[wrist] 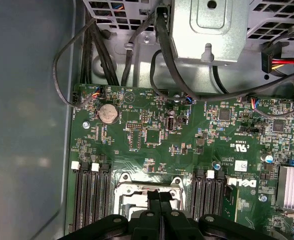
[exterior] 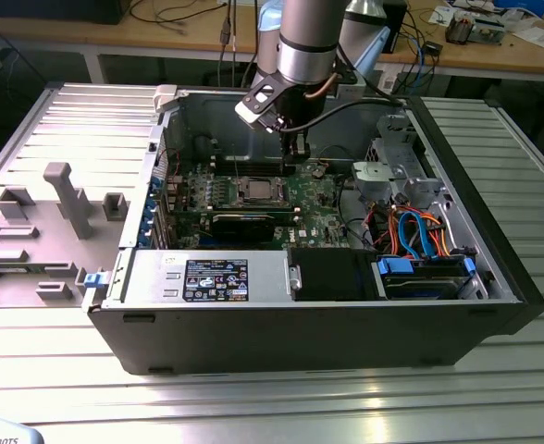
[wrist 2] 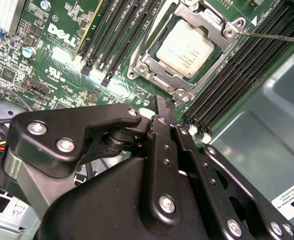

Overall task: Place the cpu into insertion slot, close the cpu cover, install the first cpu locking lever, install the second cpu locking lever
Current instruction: 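Close the cpu cover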

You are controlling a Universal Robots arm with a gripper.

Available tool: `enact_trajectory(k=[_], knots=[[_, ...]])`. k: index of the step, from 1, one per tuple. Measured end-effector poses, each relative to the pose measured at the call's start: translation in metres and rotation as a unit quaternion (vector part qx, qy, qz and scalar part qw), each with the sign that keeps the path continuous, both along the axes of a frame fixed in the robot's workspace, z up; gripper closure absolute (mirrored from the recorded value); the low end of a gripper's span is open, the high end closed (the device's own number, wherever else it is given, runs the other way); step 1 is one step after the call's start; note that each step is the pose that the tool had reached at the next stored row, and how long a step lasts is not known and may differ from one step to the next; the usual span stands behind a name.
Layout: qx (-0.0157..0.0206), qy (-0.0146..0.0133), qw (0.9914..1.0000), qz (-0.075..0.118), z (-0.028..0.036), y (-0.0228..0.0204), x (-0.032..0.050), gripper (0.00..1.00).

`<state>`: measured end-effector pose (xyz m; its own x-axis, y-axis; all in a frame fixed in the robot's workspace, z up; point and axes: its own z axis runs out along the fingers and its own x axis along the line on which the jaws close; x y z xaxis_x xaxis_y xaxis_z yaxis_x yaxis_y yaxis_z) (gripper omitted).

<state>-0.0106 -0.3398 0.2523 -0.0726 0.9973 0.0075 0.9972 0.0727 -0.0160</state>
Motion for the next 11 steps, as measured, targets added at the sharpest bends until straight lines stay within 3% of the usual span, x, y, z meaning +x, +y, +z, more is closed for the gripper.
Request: enact_trajectory(k=[11], knots=[[0.0001,0.0000,1.00000,0.000,0.0000,0.0000,-0.0018,0.89]])
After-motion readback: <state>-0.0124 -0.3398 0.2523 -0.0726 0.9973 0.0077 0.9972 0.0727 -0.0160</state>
